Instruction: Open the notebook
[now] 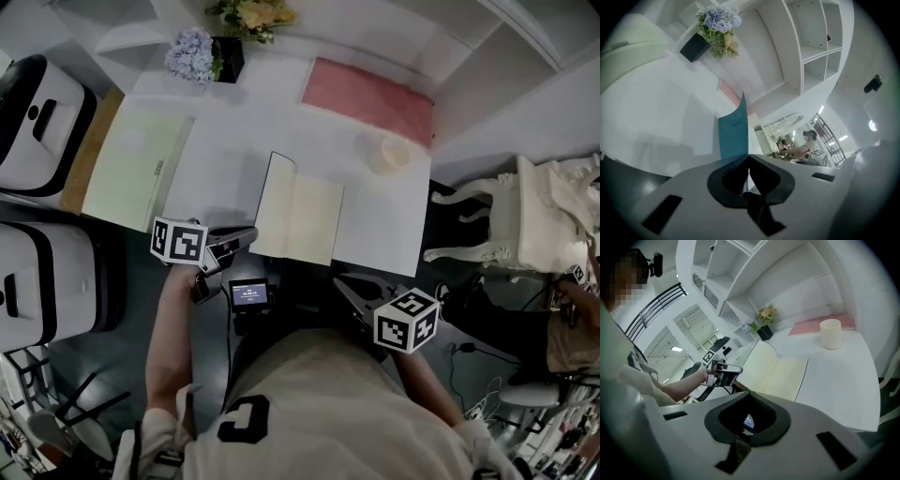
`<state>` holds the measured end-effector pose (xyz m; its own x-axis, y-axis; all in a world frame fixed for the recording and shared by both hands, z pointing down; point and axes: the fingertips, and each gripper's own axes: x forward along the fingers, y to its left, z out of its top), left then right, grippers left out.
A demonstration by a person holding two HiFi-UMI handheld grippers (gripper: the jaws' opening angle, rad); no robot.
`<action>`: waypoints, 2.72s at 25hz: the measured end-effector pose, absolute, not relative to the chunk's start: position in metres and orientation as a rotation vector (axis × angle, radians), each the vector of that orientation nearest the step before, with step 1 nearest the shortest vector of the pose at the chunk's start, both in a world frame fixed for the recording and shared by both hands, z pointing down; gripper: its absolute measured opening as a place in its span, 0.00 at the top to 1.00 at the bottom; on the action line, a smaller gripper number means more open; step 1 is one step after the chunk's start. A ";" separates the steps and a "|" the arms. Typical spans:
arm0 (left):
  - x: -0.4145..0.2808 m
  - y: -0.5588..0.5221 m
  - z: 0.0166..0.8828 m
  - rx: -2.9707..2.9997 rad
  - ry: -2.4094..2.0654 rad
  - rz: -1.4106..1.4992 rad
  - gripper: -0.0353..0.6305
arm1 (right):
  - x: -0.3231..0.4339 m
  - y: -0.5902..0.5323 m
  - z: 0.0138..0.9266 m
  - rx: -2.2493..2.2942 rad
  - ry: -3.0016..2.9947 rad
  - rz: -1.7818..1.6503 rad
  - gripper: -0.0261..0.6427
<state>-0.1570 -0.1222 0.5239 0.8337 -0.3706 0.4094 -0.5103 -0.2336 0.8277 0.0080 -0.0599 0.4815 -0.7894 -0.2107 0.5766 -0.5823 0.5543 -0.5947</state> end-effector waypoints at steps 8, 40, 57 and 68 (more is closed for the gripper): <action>-0.181 -0.121 0.529 1.866 -0.809 0.235 0.91 | -0.003 -0.049 0.479 0.624 -2.351 1.051 0.94; -0.205 -0.121 0.580 2.059 -1.296 1.800 0.88 | 0.038 -0.075 0.483 0.466 -2.411 1.072 0.94; -0.203 -0.110 0.587 1.987 -1.253 1.910 0.90 | 0.048 -0.064 0.489 0.374 -2.416 1.118 0.94; -0.199 -0.120 0.571 2.070 -1.277 1.232 0.90 | 0.034 -0.062 0.496 0.439 -2.385 1.173 0.94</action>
<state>-0.1992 -0.1198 0.5708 0.1887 -0.4989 0.8459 -0.8632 -0.4949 -0.0993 0.0338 -0.0618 0.4955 -0.8510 -0.0859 0.5181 -0.4629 0.5888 -0.6626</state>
